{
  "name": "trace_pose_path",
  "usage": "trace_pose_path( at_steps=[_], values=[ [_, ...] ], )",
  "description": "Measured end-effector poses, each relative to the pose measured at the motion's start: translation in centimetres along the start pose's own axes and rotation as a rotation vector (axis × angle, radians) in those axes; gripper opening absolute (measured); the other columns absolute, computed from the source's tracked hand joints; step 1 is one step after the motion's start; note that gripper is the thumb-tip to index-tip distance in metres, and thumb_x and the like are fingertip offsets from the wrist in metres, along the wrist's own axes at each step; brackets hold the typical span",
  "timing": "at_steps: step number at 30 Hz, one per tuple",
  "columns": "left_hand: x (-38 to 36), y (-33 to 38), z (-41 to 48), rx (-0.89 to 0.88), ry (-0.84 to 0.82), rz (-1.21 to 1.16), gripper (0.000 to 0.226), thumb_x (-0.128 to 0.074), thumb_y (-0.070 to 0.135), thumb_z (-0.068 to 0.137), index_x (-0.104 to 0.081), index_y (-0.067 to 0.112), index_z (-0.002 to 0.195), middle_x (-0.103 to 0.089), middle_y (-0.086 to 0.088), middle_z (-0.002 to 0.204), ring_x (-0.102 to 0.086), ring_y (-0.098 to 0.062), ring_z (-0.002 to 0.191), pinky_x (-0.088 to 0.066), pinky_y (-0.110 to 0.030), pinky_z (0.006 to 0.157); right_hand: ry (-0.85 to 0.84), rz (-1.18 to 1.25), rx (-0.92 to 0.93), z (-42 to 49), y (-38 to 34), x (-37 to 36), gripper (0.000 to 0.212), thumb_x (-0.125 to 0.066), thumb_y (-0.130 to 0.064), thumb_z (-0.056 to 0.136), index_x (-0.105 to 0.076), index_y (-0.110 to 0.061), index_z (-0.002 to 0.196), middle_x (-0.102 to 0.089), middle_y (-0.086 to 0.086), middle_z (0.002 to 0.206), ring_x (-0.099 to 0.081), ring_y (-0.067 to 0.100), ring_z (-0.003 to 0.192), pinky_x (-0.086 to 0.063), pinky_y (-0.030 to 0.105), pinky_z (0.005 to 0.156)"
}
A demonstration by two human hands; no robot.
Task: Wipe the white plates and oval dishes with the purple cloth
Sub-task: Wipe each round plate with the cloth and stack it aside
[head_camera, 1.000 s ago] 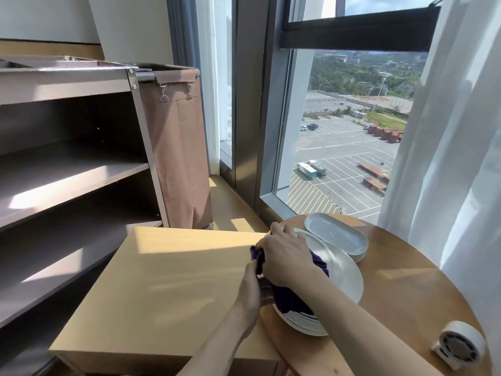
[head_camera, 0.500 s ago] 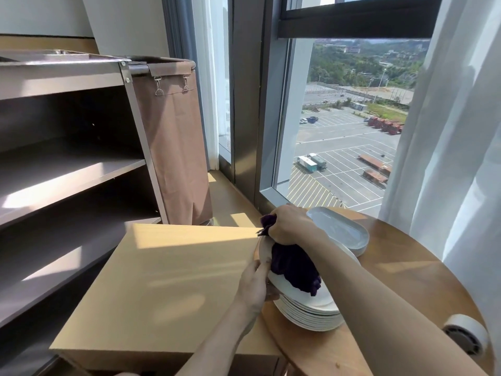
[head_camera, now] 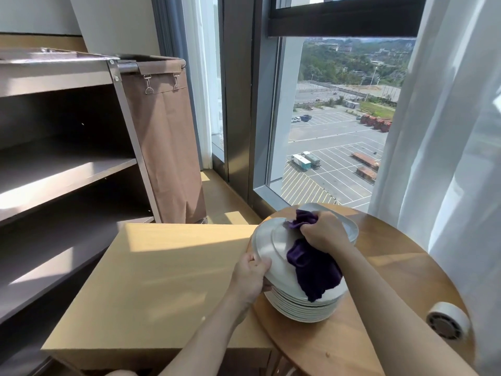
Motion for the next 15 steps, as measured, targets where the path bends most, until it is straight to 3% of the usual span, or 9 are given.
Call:
trace_pose_path(
  at_steps=[3, 5, 10, 15],
  values=[
    [0.1, -0.2, 0.1, 0.015, 0.017, -0.010, 0.024, -0.060, 0.024, 0.102, -0.058, 0.004, 0.116, -0.070, -0.020, 0.114, -0.067, -0.023, 0.081, -0.057, -0.029, 0.066, 0.036, 0.076, 0.053, -1.4, 1.0, 0.7, 0.031, -0.061, -0.010, 0.083, -0.068, -0.038, 0.070, -0.065, -0.023, 0.066, -0.062, 0.011, 0.078, -0.043, 0.023, 0.065],
    [0.1, -0.4, 0.2, 0.053, 0.020, -0.056, 0.019, -0.059, 0.023, 0.102, -0.060, 0.007, 0.111, -0.072, -0.018, 0.108, -0.068, -0.023, 0.079, -0.057, -0.031, 0.066, 0.081, 0.130, 0.073, -2.7, 1.7, 1.1, 0.029, -0.062, -0.011, 0.082, -0.070, -0.036, 0.069, -0.064, -0.023, 0.061, -0.061, 0.010, 0.073, -0.041, 0.024, 0.062],
    [0.2, -0.9, 0.0, 0.126, -0.014, -0.190, 0.017, -0.068, 0.019, 0.096, -0.064, 0.009, 0.109, -0.073, -0.008, 0.094, -0.067, -0.020, 0.074, -0.055, -0.028, 0.063, 0.155, 0.219, 0.107, -5.8, 3.4, 1.1, 0.010, -0.061, -0.017, 0.076, -0.068, -0.024, 0.071, -0.065, -0.001, 0.071, -0.059, 0.019, 0.074, -0.045, 0.035, 0.064],
    [0.2, -0.7, 0.0, 0.122, -0.023, -0.248, 0.024, -0.073, 0.005, 0.090, -0.064, 0.006, 0.112, -0.075, -0.009, 0.096, -0.071, -0.019, 0.079, -0.058, -0.027, 0.064, 0.194, 0.228, 0.106, -8.2, 5.1, -0.5, 0.025, -0.062, -0.015, 0.074, -0.073, -0.034, 0.087, -0.065, -0.004, 0.094, -0.060, 0.014, 0.088, -0.045, 0.032, 0.075]
  ],
)
Point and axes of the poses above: each hand's wrist, its own z-axis towards the middle knuckle, its own x-axis out of the back of the hand, y = z × x, the point moved 2 cm from there along z, towards the middle knuckle
